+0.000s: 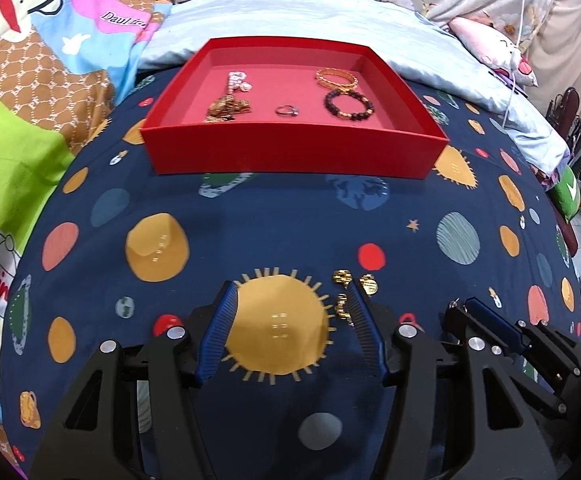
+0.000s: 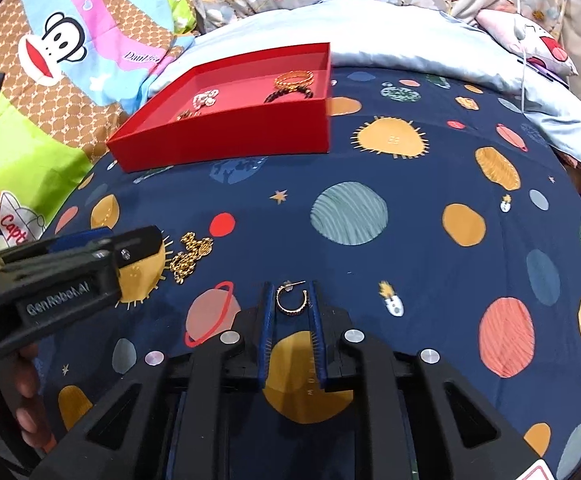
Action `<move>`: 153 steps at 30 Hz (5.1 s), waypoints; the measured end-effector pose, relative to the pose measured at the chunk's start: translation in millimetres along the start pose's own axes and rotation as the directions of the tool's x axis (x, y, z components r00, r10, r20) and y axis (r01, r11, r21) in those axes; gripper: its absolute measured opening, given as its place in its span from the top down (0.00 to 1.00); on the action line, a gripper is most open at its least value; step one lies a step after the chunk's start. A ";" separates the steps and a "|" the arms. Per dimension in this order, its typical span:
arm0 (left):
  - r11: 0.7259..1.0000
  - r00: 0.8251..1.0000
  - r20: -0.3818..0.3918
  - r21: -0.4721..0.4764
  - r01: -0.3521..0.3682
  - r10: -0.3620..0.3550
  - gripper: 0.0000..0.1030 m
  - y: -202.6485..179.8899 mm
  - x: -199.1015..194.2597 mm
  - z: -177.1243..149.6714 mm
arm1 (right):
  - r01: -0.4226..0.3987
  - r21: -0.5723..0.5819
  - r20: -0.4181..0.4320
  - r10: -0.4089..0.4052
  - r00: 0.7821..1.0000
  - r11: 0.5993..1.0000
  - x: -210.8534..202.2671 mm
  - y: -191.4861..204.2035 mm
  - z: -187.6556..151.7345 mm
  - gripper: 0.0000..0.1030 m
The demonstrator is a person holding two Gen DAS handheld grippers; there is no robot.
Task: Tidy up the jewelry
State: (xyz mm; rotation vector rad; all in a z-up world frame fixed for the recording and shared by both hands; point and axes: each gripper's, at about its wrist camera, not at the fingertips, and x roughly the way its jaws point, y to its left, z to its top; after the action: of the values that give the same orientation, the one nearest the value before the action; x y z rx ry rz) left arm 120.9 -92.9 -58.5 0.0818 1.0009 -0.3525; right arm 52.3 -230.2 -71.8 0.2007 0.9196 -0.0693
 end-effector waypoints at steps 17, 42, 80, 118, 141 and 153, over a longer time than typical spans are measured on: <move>0.997 1.000 -0.011 0.080 0.004 -0.003 0.93 -27.7 16.3 -6.2 | -0.006 0.038 -0.005 0.006 1.000 0.999 -3.5 -12.4 -2.9 0.85; 0.999 0.998 0.065 -0.035 -0.011 0.013 0.94 36.6 -20.9 12.3 | -0.077 -0.024 0.033 0.078 0.996 0.997 -8.5 26.3 18.7 0.85; 0.999 0.964 0.261 0.014 -0.047 0.042 0.94 30.7 -38.3 134.7 | -0.096 -0.093 0.203 0.113 0.973 0.991 11.0 47.6 153.5 0.85; 0.991 0.970 0.203 -0.014 -0.133 0.134 0.83 34.9 57.8 203.7 | -0.102 -0.109 0.129 0.115 0.985 0.989 107.7 44.4 209.6 0.82; 0.989 0.971 0.193 0.014 -0.147 0.142 0.83 29.7 17.8 153.5 | -0.061 -0.092 0.155 0.075 0.985 0.994 45.9 43.1 153.2 0.60; 0.988 0.969 0.197 0.005 -0.154 0.150 0.62 20.9 -7.8 105.8 | -0.014 -0.066 0.170 0.026 0.985 0.998 12.8 45.9 112.9 0.39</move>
State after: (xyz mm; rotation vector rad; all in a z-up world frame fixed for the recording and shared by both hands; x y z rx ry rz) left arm 209.5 -95.4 3.4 0.1383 0.7902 -0.2251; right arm 155.1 -207.7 -8.9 0.1413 0.7474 -0.0374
